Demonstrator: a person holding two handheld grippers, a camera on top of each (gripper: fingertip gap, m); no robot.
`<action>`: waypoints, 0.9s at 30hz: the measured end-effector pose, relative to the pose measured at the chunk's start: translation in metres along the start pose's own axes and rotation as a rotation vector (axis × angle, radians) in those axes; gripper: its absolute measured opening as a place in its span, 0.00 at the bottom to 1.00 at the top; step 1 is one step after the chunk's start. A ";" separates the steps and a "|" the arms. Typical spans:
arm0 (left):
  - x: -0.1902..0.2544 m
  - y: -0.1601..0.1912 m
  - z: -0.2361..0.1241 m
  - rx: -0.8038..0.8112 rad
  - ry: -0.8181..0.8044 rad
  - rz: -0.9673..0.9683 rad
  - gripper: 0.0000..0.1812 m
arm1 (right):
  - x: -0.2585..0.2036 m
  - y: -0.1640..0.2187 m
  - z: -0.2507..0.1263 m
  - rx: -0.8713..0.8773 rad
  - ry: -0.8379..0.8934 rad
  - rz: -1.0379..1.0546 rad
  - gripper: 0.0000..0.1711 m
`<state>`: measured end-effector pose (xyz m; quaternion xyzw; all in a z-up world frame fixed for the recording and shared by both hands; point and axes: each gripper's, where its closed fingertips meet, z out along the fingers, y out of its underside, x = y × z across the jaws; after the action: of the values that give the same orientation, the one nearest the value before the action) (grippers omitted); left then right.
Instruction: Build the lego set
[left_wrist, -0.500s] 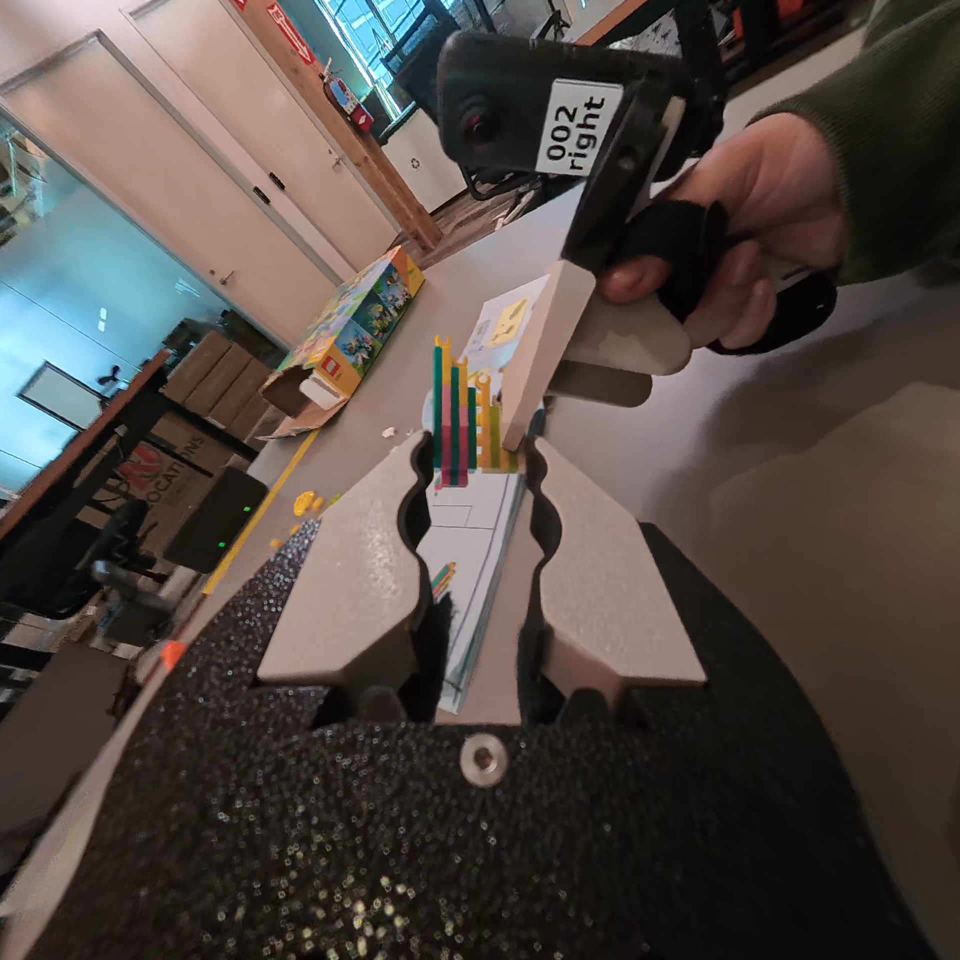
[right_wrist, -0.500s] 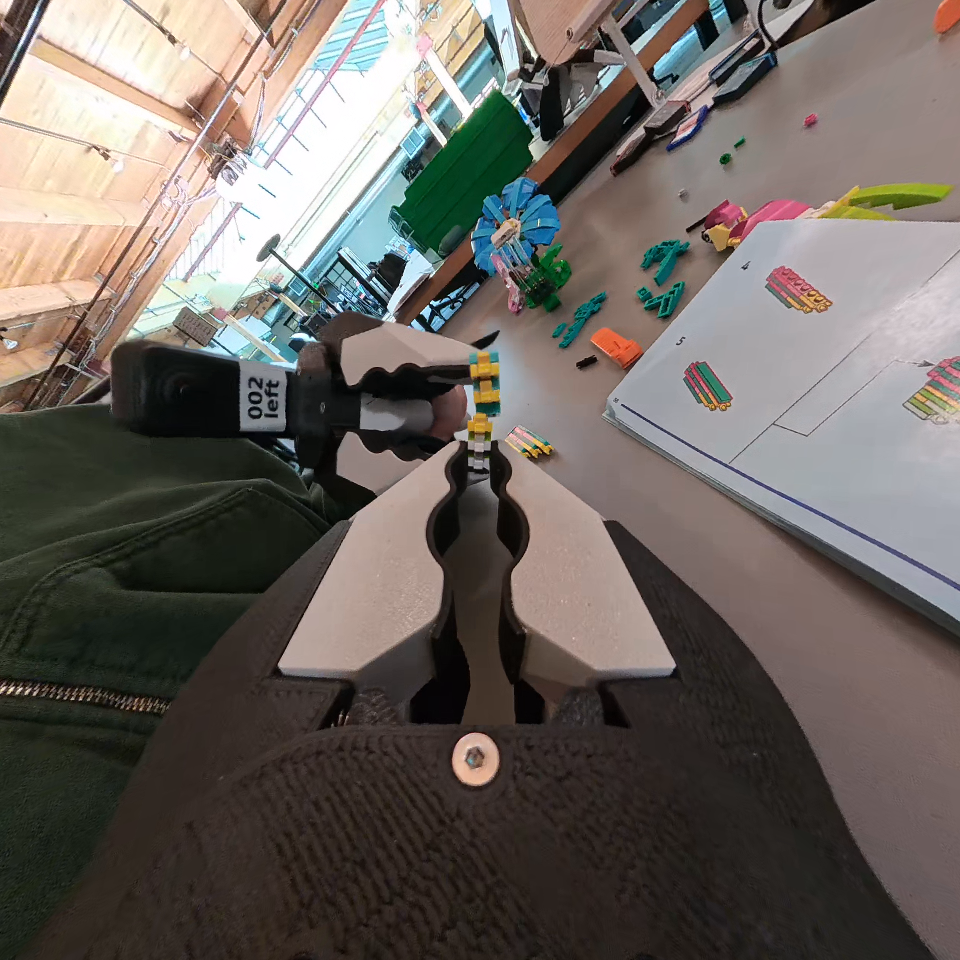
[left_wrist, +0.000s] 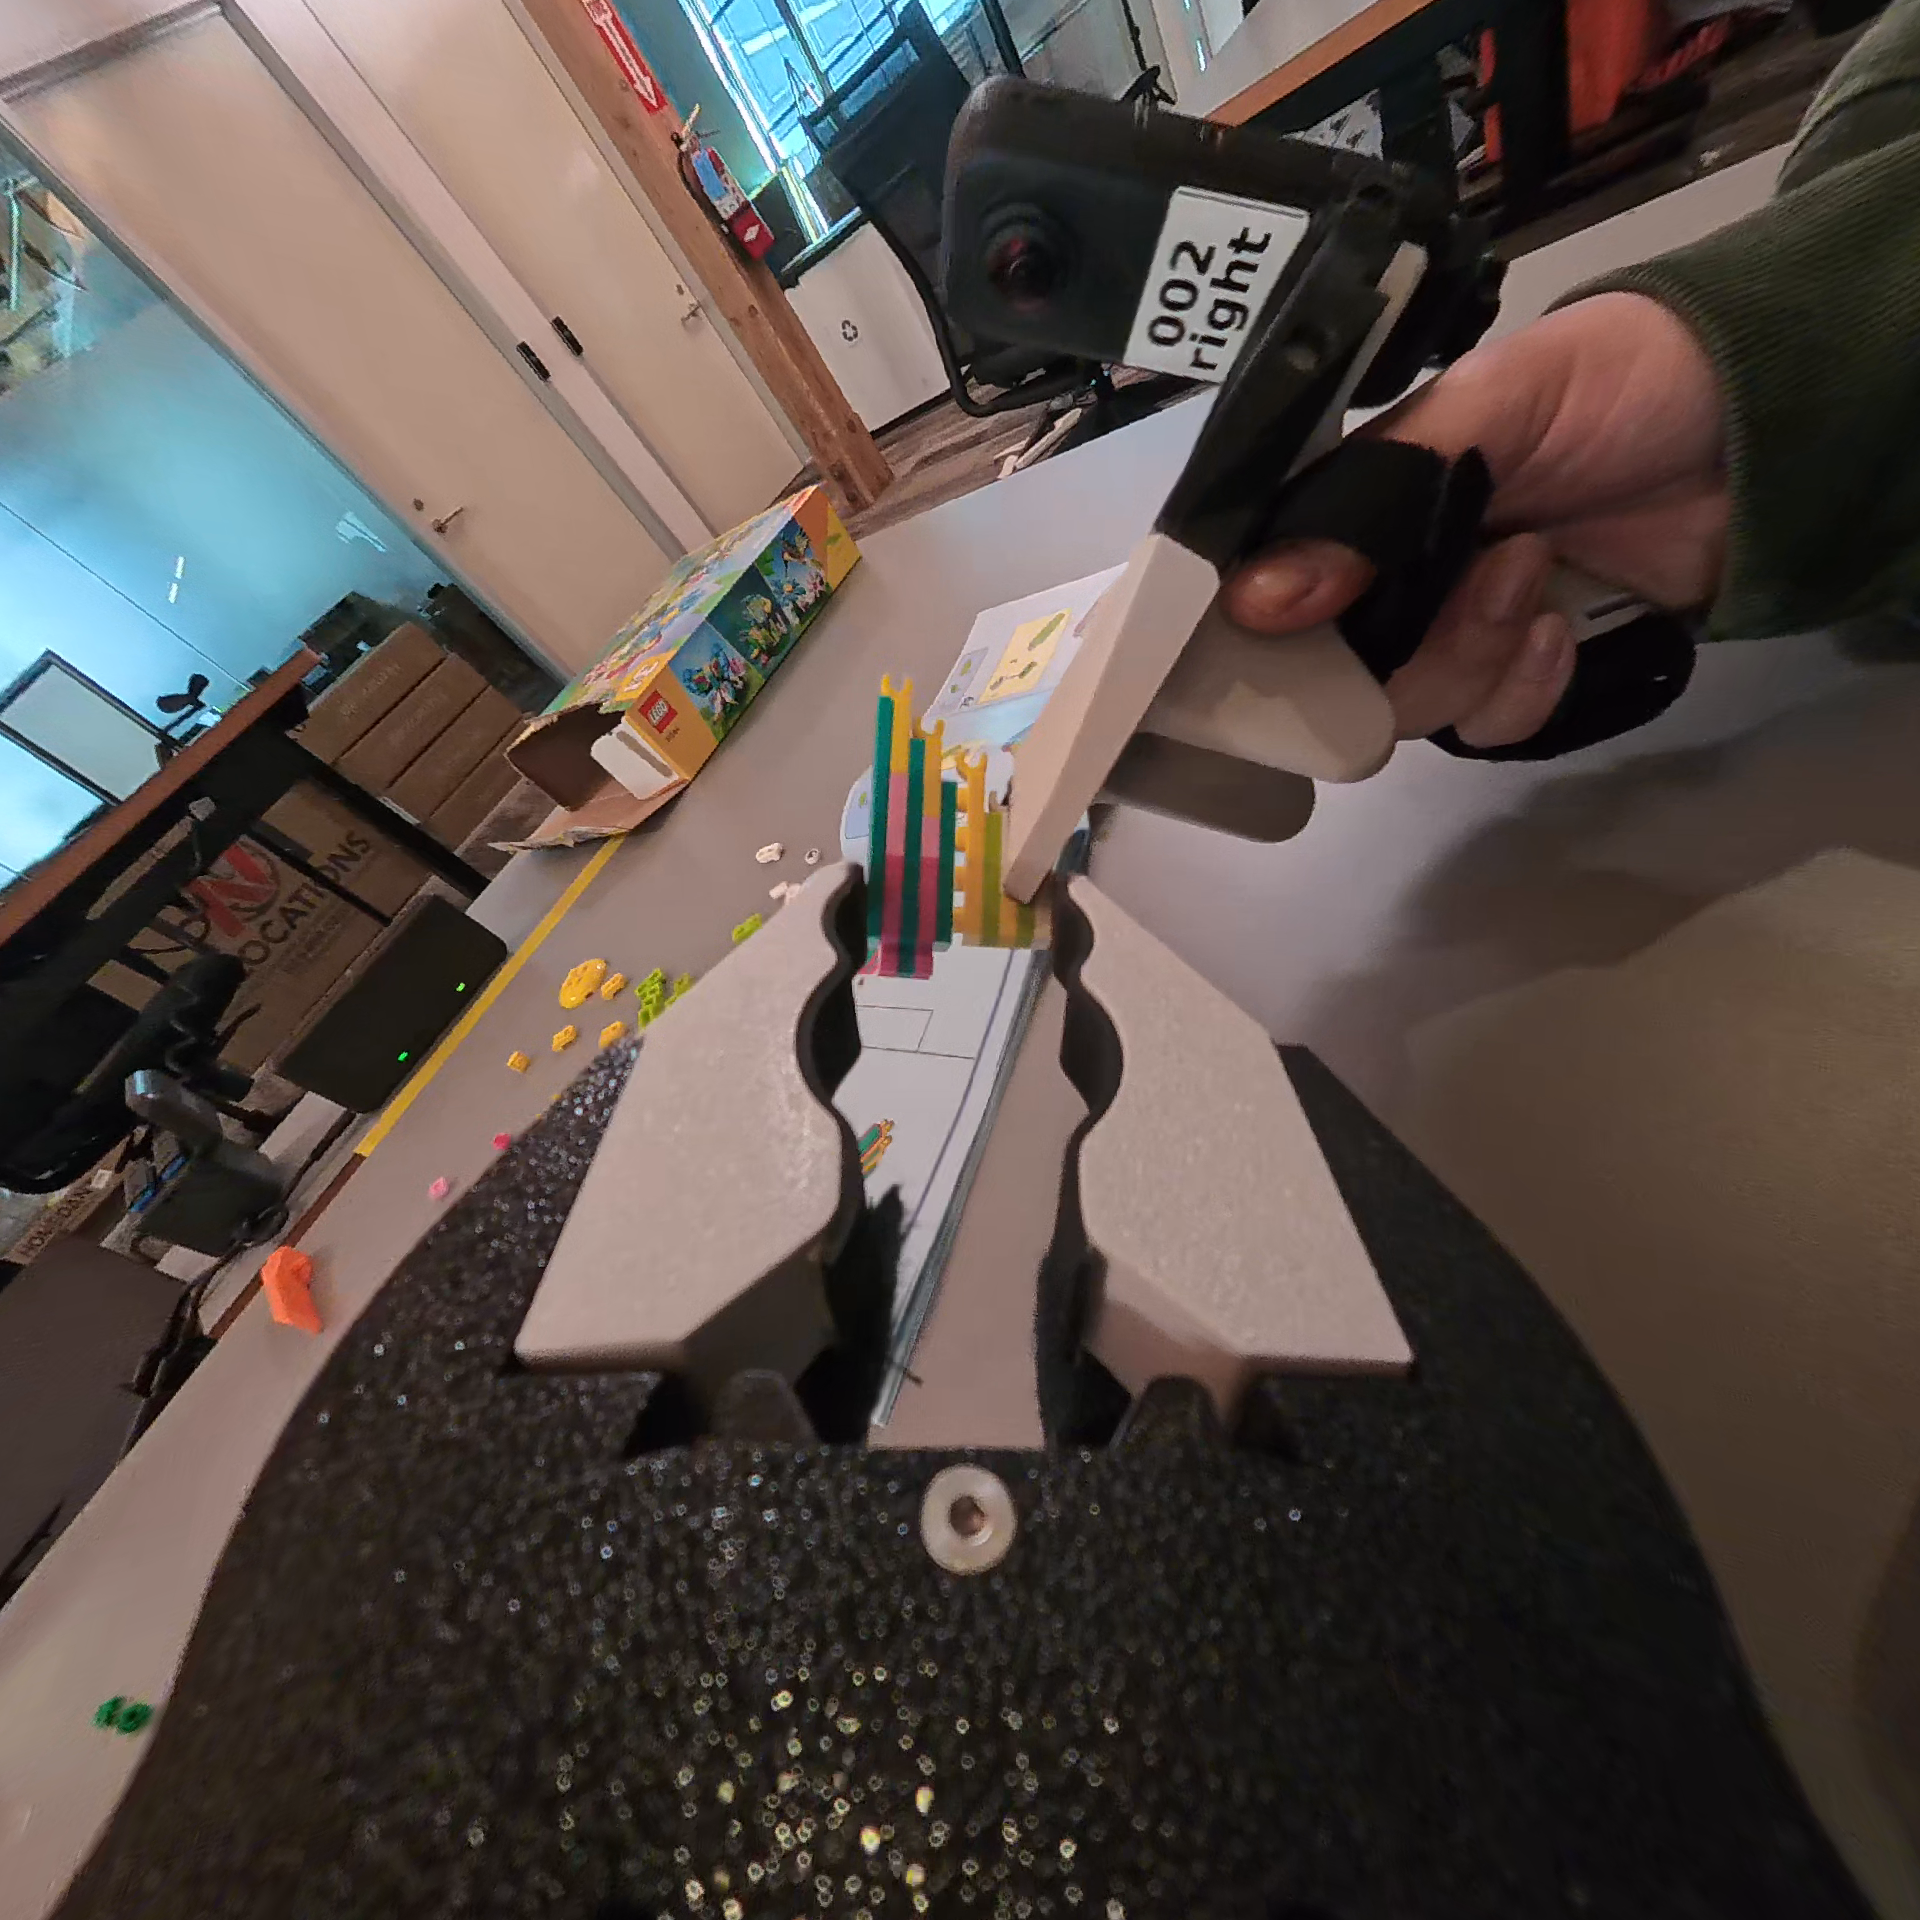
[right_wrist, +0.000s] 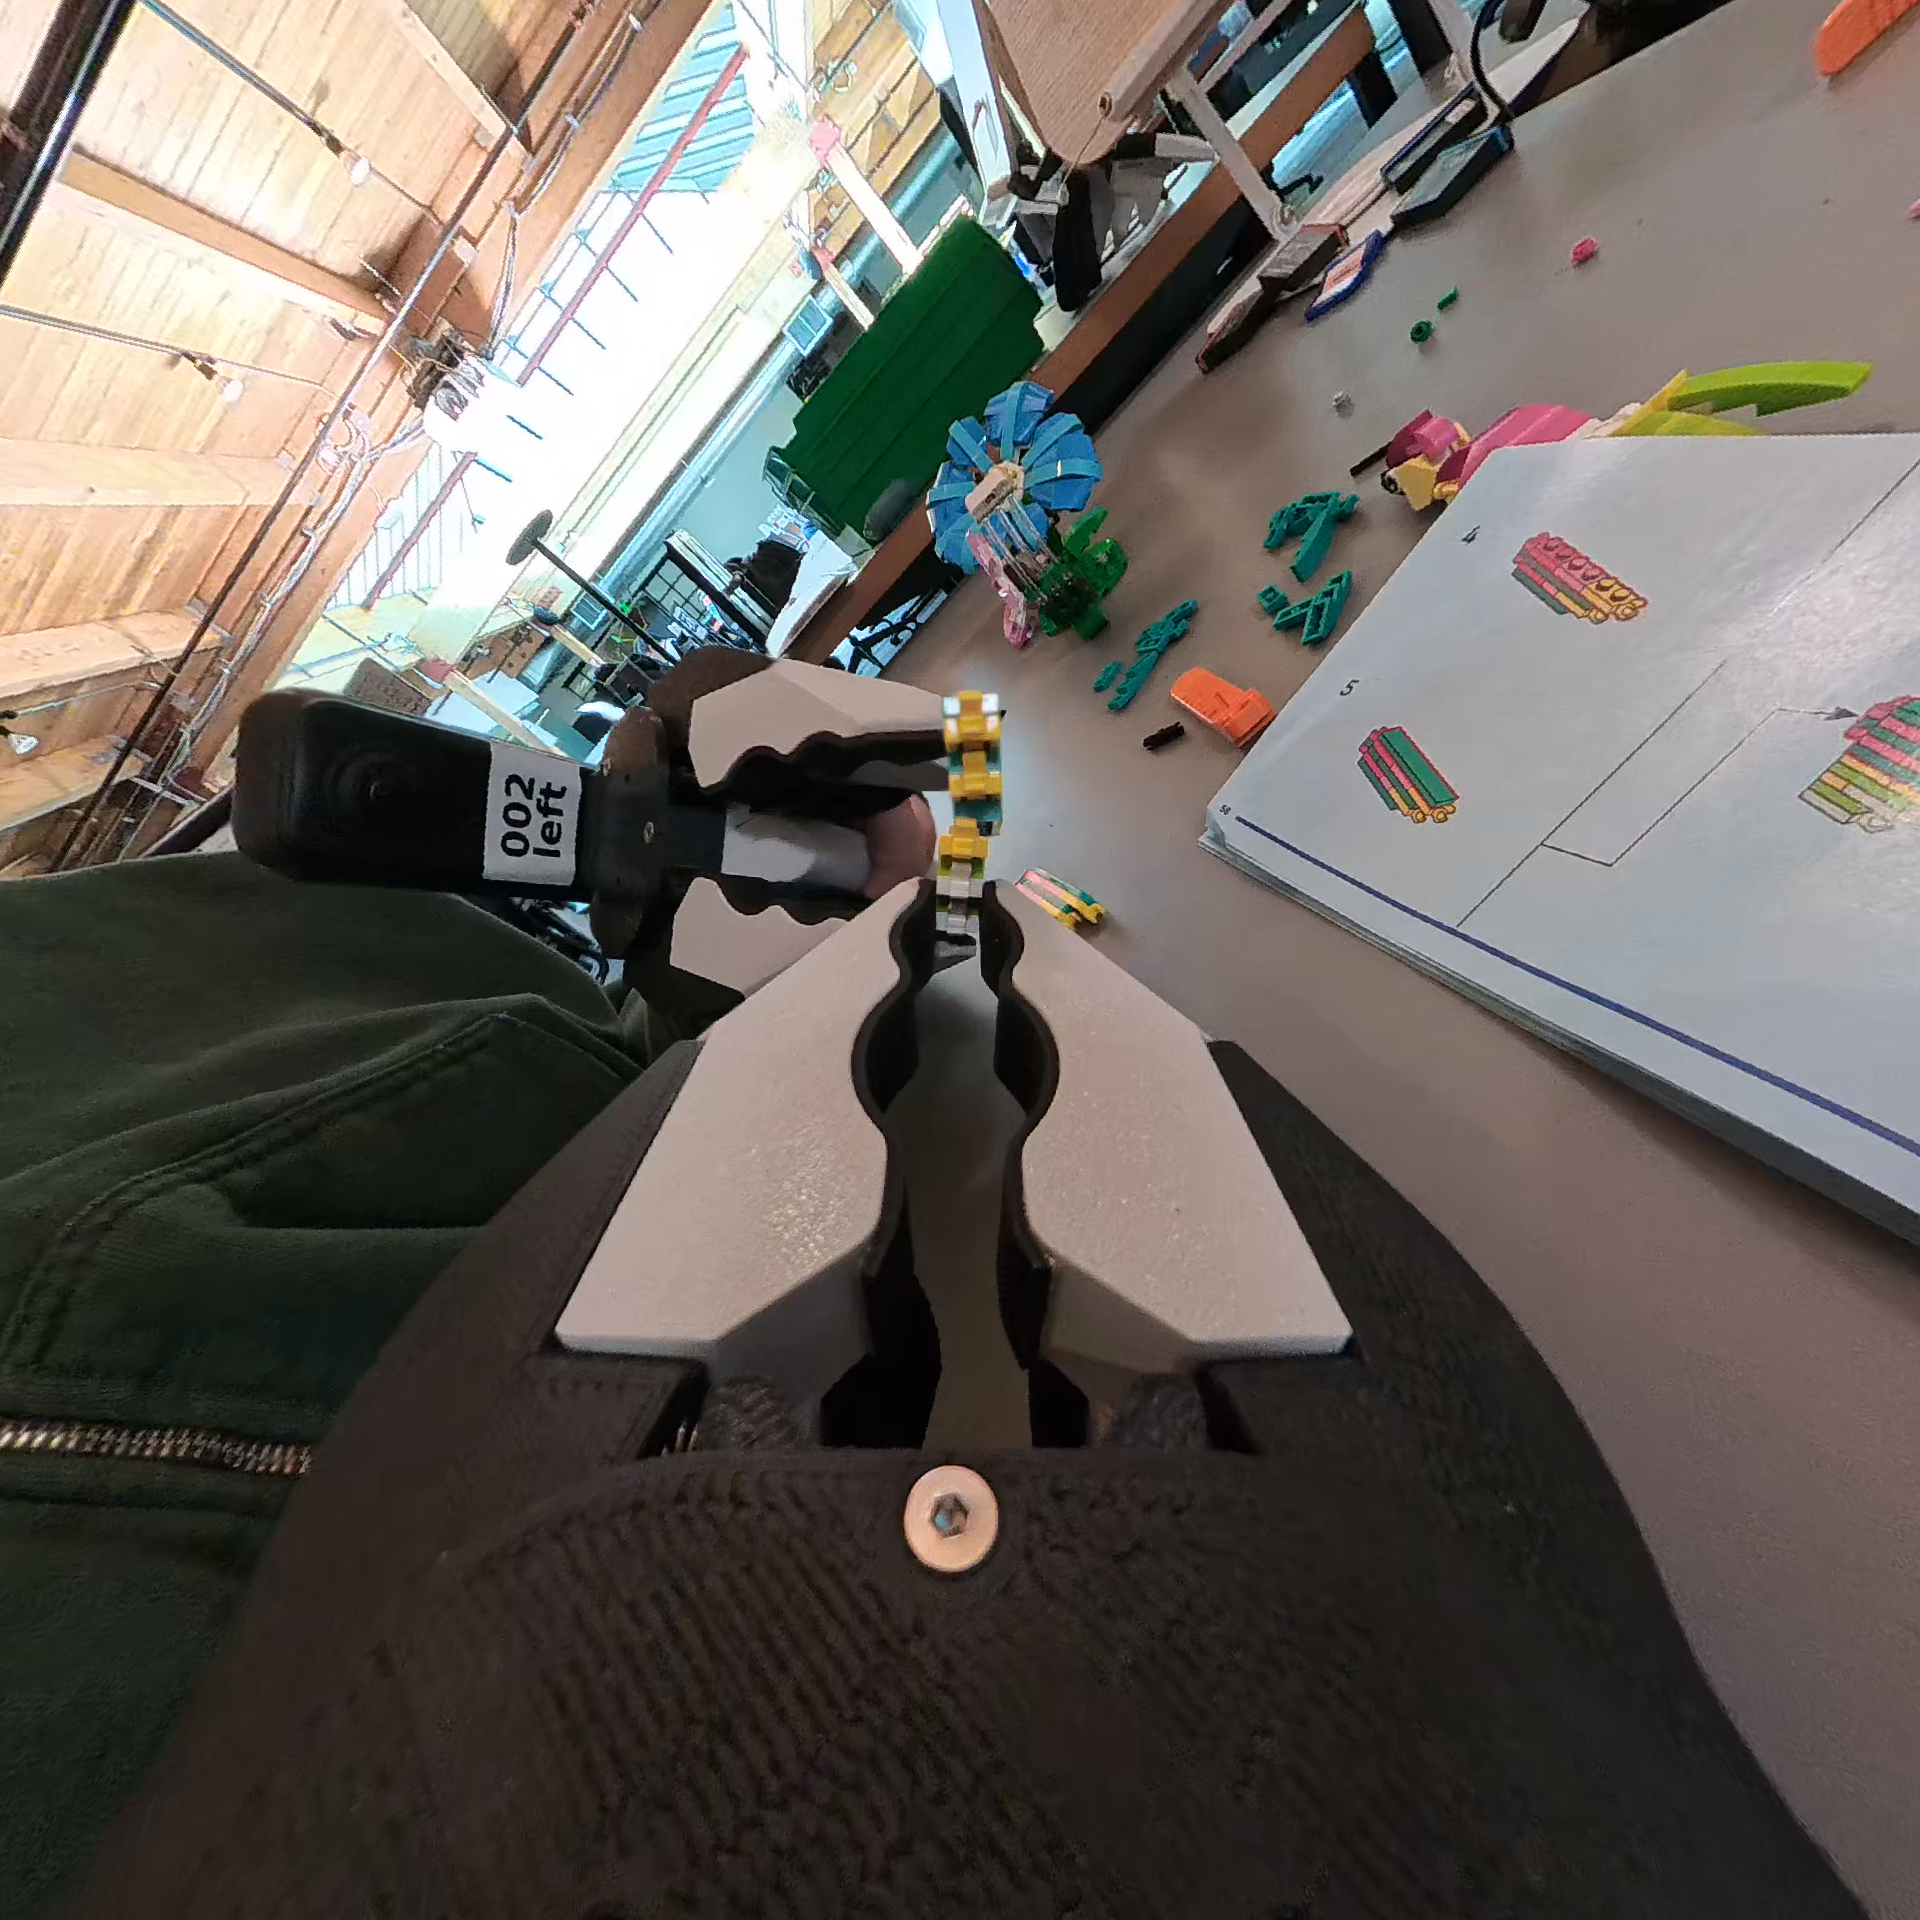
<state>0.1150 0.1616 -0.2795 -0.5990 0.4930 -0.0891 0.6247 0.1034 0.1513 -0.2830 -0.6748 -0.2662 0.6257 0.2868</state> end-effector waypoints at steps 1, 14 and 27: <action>0.000 0.000 0.000 0.001 0.003 -0.011 0.18 | 0.000 0.000 0.000 0.003 0.002 0.001 0.04; 0.000 0.003 0.001 0.007 0.041 -0.153 0.18 | 0.003 0.001 0.000 0.012 0.037 -0.011 0.04; -0.002 0.002 0.000 0.025 -0.005 -0.111 0.18 | 0.004 0.000 0.001 0.029 0.045 0.007 0.04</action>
<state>0.1129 0.1631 -0.2805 -0.6178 0.4563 -0.1282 0.6274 0.1023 0.1544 -0.2860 -0.6855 -0.2481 0.6152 0.3002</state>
